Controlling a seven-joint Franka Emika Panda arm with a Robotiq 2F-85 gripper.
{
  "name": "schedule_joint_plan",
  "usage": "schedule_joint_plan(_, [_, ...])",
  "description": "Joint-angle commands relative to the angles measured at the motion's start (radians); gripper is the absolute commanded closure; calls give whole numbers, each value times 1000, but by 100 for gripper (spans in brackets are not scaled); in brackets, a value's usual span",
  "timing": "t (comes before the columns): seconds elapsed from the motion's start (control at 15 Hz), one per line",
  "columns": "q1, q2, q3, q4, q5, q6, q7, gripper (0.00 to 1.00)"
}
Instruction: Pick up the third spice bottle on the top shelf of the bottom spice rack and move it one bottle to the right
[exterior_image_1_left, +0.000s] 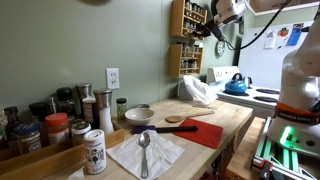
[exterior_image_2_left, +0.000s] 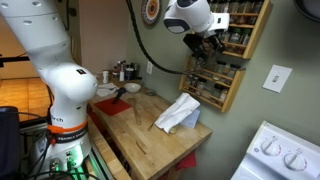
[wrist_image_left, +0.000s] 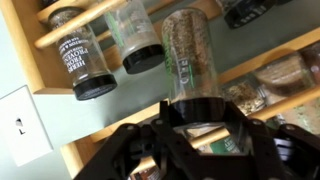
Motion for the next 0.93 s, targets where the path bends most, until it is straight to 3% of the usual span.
schedule_joint_plan(0.0, [39,-42,-26,-6,85,24,-55,68])
schedule_joint_plan(0.27, [16,-33,-22,-17,73,-6,-47,68])
schedule_joint_plan(0.33, [8,-12,-12,-5,56,2,-28,43])
schedule_joint_plan(0.67, [8,-12,-13,-5,56,2,-28,43])
schedule_joint_plan(0.73, [8,-12,-13,-5,56,2,-28,68])
schedule_joint_plan(0.87, [-16,-4,-7,-18,34,17,-12,68])
